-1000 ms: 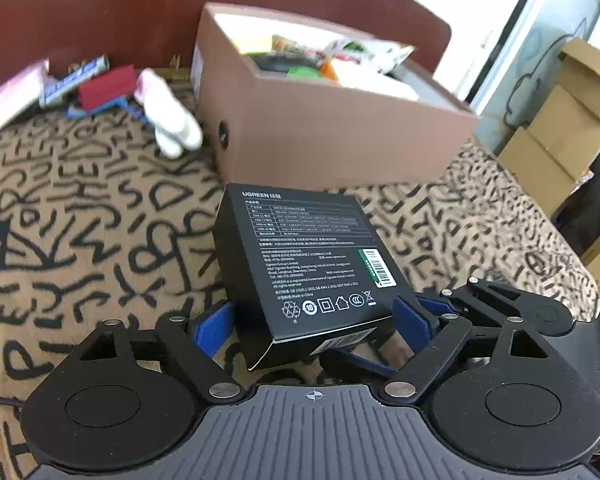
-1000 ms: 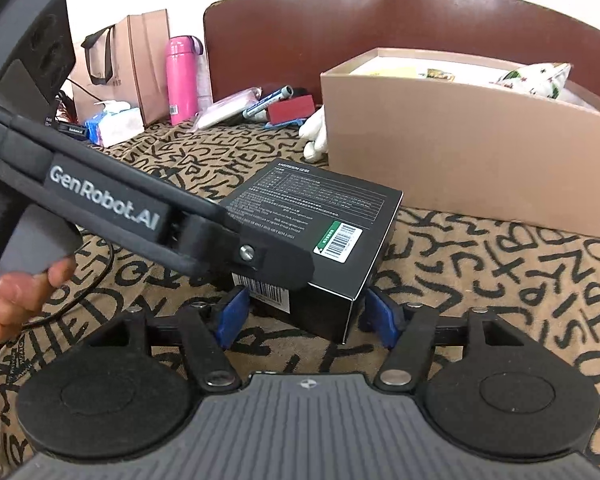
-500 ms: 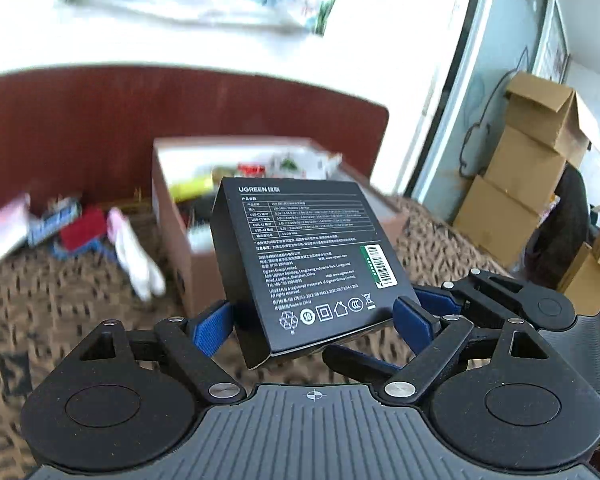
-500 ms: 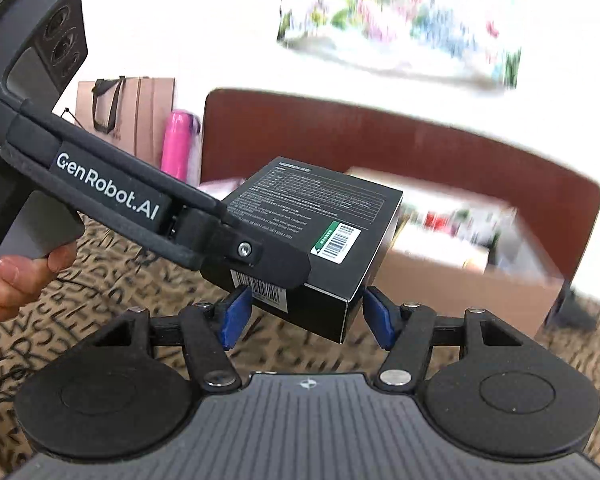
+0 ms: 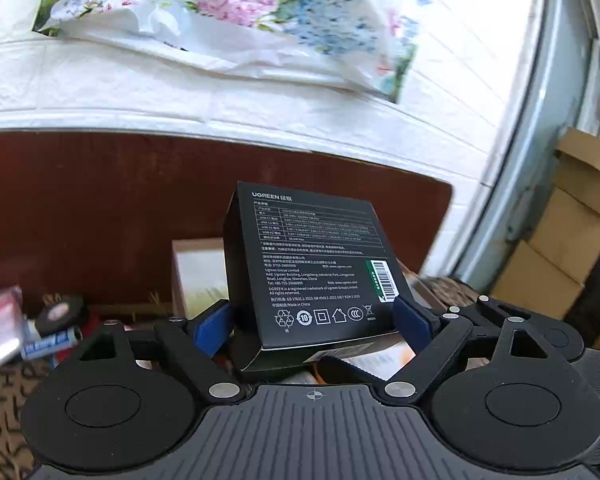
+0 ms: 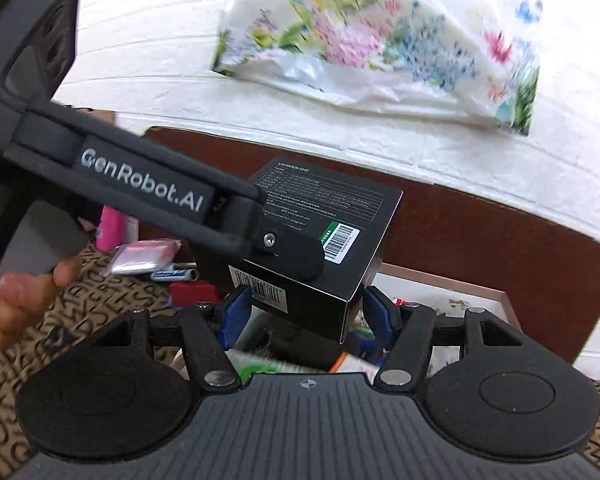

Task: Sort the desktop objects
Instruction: 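Lower the black box into the cardboard box and open the left gripper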

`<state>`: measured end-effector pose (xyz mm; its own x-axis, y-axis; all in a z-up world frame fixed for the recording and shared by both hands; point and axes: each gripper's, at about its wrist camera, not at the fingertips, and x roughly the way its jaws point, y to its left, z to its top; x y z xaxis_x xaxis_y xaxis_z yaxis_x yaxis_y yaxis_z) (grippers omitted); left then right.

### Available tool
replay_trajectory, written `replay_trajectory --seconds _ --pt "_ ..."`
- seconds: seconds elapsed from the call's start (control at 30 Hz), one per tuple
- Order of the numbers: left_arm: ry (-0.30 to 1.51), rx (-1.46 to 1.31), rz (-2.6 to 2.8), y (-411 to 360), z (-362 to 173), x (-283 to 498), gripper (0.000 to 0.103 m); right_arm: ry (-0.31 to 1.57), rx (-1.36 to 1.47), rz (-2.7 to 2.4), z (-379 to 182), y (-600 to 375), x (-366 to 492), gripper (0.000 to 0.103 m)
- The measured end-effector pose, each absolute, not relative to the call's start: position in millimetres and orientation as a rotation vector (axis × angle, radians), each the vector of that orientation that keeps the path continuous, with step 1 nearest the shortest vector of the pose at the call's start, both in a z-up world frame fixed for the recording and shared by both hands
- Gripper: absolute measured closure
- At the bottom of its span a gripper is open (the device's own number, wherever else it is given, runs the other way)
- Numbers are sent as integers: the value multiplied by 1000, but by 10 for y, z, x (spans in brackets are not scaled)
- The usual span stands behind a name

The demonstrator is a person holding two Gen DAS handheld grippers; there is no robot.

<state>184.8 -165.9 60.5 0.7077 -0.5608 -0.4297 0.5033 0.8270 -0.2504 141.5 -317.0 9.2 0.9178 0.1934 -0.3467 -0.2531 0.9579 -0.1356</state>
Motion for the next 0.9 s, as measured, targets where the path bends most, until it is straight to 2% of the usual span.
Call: replay_trajectory --seconds 0.1,0.27,0.33,0.73,0.9 --pt "533 -116 -563 -1676 515 2158 17 383 -189 231 12 -3174 1748 36" --pt "608 -129 -498 -1687 270 2623 6 485 -139 208 -172 -3168 2261 35" --pt "644 -165 -472 -1635 182 2722 5 525 -170 184 -238 -3131 2386 35" --pt "641 -144 -477 -1605 40 2775 1 555 -167 157 -396 -3092 2548 31" --pt "644 -131 -471 -1597 48 2725 0 520 -161 144 -365 -3091 2493 8"
